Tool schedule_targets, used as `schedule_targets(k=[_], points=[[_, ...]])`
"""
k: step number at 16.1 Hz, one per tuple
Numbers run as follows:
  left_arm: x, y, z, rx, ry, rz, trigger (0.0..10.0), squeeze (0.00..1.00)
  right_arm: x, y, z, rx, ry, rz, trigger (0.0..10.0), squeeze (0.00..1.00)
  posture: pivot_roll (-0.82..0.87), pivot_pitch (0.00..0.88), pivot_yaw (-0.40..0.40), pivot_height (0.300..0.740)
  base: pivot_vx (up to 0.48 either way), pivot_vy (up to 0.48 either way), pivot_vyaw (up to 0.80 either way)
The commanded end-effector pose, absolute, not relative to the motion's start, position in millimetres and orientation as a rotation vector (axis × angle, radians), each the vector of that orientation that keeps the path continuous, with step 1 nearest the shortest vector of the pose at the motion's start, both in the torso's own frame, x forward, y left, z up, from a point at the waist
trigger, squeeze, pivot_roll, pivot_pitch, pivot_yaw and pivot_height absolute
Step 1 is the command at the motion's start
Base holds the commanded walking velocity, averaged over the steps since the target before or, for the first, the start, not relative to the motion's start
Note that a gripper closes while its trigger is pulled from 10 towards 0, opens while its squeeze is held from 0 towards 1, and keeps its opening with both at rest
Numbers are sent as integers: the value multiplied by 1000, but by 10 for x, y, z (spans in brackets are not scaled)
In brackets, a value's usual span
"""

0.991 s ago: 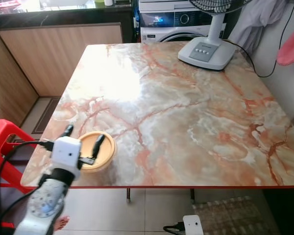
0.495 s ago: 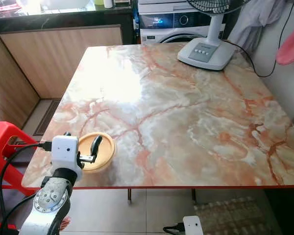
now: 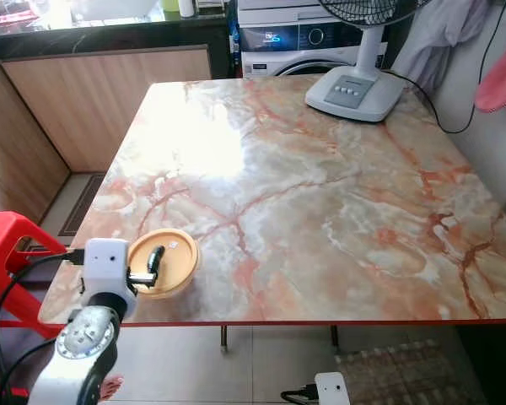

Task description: Restocking fridge

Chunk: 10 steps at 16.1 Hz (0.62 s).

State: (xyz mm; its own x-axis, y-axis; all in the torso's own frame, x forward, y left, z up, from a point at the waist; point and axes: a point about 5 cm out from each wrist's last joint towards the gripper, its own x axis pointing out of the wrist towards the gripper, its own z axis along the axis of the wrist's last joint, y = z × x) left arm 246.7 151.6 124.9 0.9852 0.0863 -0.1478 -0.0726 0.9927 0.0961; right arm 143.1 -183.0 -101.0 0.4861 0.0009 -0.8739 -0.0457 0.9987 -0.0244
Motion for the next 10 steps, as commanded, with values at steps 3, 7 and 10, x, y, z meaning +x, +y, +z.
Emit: schedule_targets(k=[3,7,10], points=[[2523,1574,1265,104,185,95,10000,0,1396,-1815,-1025,-44,1075,34,10000,0,69,34,57,740,0,0,0],[2591,1692,1243,88,238,105,10000,0,1406,-1822,-1021,-43,1075,35,10000,0,69,42,52,740,0,0,0],[2629,1731,1255,90,248,106,10000,0,1413,-1827,-1018,-44,1074,36,10000,0,68,45,47,740,0,0,0]])
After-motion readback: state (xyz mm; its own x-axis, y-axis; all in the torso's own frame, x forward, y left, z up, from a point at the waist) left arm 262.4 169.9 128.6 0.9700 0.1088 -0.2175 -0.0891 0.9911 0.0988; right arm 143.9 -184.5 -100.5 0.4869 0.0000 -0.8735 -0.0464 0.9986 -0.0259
